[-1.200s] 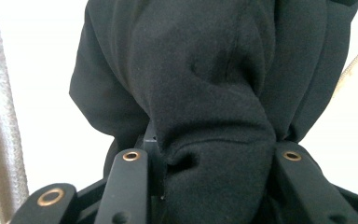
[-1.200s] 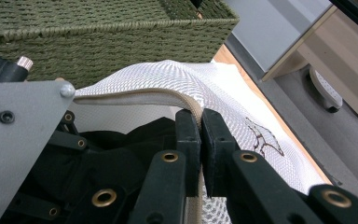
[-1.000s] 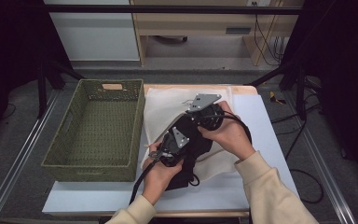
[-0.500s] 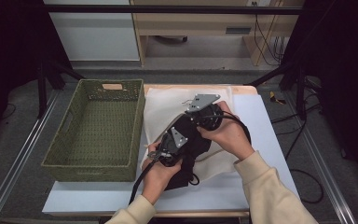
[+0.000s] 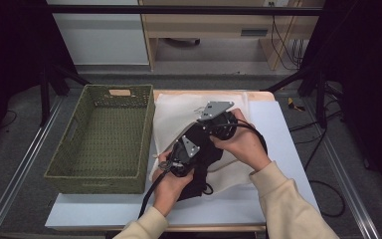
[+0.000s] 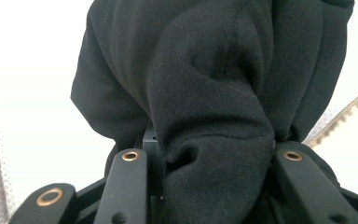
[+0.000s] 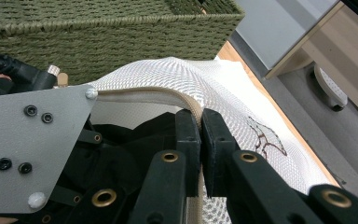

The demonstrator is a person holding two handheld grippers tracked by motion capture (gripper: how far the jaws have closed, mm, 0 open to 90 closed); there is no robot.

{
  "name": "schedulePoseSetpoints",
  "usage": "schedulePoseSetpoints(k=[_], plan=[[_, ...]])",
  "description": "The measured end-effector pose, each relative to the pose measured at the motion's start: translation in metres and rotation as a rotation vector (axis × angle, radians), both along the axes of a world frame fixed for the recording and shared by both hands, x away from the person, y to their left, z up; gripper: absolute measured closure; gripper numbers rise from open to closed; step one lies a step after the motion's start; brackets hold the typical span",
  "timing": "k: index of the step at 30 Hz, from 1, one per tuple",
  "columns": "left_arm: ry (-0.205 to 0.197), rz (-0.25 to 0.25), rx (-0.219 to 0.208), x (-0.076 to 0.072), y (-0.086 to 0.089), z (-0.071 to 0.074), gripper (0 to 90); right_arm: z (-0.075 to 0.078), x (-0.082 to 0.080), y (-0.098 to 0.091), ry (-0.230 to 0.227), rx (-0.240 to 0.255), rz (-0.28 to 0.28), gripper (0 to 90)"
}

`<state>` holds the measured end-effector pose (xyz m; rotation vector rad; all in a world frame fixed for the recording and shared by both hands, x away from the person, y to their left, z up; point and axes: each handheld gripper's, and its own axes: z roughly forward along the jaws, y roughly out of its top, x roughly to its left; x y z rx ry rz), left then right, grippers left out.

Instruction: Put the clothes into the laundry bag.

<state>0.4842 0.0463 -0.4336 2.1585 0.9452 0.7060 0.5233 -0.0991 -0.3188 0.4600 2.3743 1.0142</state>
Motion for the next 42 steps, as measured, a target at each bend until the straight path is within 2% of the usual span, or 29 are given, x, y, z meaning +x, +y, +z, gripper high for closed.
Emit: schedulePoseSetpoints(k=[20,24,26,29,33,36,39,42], plan=[[-0.001,-0.004,-0.018,0.005,0.003,-0.005,59.9,-0.007,-0.001,0.005,0.014,-0.009,0.005,86.6],[-0.022,-0.003,-0.03,0.004,0.004,-0.004,51.4,-0.008,0.0,0.005,0.025,-0.01,0.004,86.5],[-0.029,-0.003,-0.038,0.002,0.005,-0.001,43.7,-0.009,0.001,0.005,0.023,-0.013,0.004,86.5],[-0.045,-0.008,-0.046,-0.002,0.007,0.004,39.0,-0.009,0.001,0.005,0.024,-0.018,0.004,86.5],[-0.065,-0.023,-0.078,-0.011,0.011,0.014,33.5,-0.009,0.0,0.003,0.019,-0.014,0.002,86.5],[-0.102,-0.046,-0.108,-0.02,0.014,0.023,32.5,-0.009,0.0,0.003,0.024,-0.011,-0.002,86.5],[-0.135,-0.075,-0.179,-0.029,0.02,0.037,32.6,-0.011,-0.002,0.003,0.022,-0.016,0.001,86.5],[-0.166,-0.09,-0.208,-0.038,0.028,0.05,32.5,-0.014,-0.004,0.001,0.031,-0.007,-0.014,86.5]])
